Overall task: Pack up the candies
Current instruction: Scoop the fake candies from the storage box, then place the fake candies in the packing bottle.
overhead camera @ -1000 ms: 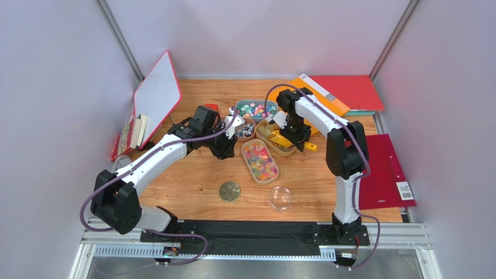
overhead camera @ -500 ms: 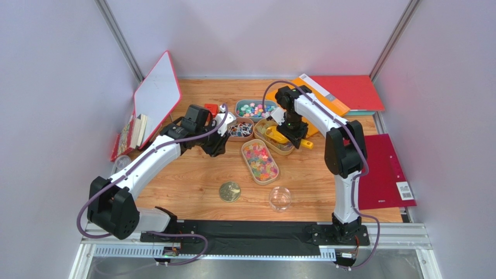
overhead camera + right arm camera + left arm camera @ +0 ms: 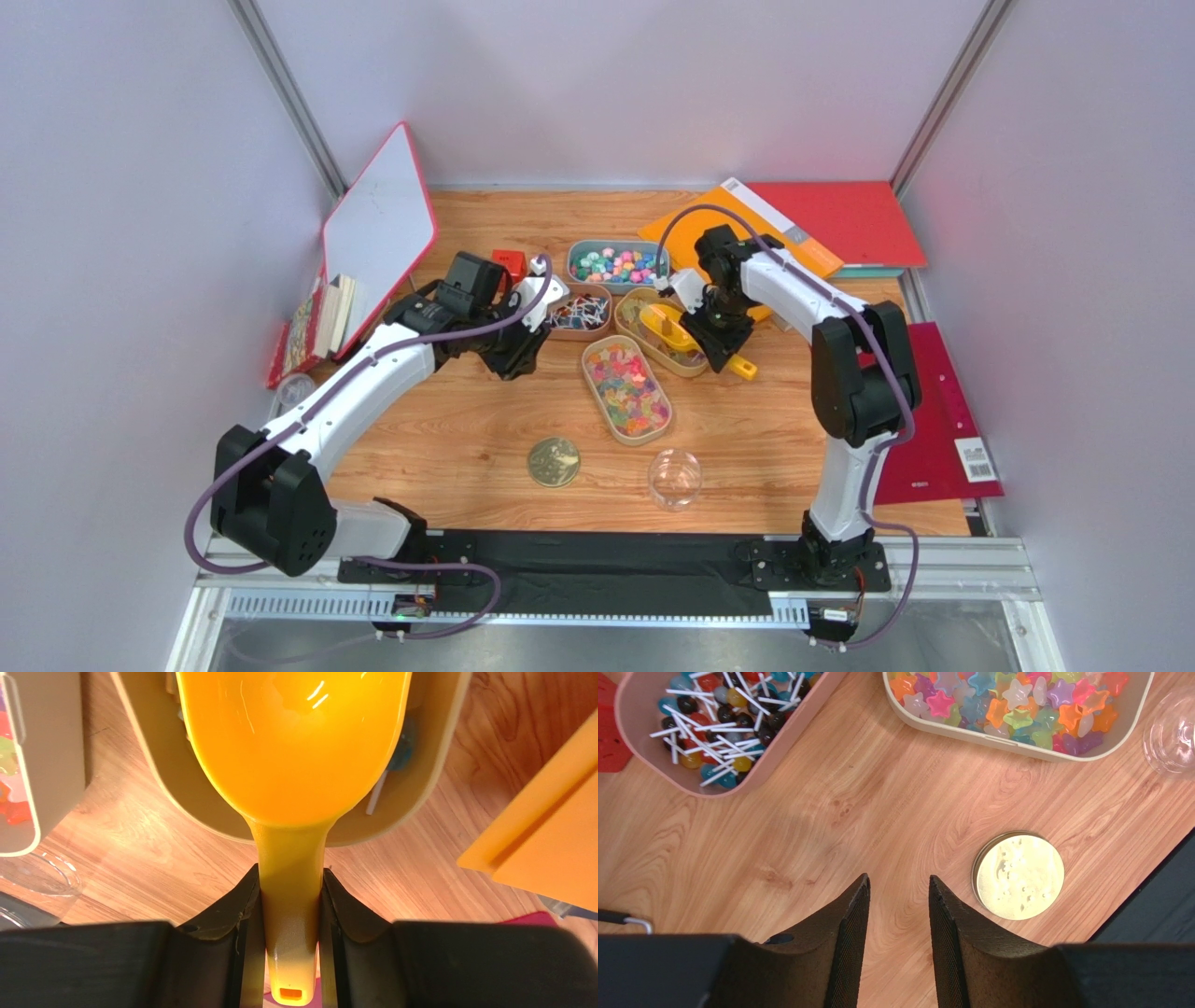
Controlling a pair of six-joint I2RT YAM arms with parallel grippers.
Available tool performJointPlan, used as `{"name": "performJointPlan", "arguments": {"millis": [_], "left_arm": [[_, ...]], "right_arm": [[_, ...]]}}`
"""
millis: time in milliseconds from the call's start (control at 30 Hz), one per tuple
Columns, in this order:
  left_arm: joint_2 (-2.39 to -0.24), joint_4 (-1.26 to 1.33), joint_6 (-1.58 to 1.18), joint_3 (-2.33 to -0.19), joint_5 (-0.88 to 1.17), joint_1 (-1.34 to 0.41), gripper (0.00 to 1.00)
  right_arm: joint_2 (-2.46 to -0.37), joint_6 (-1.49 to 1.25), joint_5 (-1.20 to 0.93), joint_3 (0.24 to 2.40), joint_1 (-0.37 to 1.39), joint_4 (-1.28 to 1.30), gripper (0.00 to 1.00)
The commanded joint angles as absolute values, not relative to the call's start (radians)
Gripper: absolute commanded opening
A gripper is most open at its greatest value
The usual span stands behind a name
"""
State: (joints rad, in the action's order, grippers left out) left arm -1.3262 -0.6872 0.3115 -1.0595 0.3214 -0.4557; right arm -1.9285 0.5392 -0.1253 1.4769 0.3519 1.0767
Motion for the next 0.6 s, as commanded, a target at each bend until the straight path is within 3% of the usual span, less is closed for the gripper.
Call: {"name": "performJointPlan", "arguments": {"millis": [0,267,367,400,433,567], "left_arm": [[-1.331,-0.71,0.35,-1.149,0.293,-0.453,0.43],[-1.373,-0.733,0.356,-1.218,0.273,-0.453,0.43],[-1.379,-0.739,0.336,-1.267,0.25,-0.453,0.45],[-1.378,-0.738,0.331,-1.278,0.239,-0.454,0.52],[-1.378,-0.733,0.327,-1.276,0.218,-0.454,0.99],[-1.378,-0.735,0.298,-1.256,0.216,-0.454,1.0]], "right_arm": [[-1.853,0.568,-0.218,1.43,0.35,0.905,0.0],[-1.666,0.583,-0.278,1.257,0.325,0.733,0.0],[-1.56,0.659,-0.247,1.22,0.321,0.822,0.0],[-1.501,0.701,-0.241,1.216,0.318,0.865,0.0],[-1.459,0.791,-0.233,1.204,0.319,0.9,0.0],[-1.28,1.004,-0.207,1.144,0.319,1.122,0.0]]}}
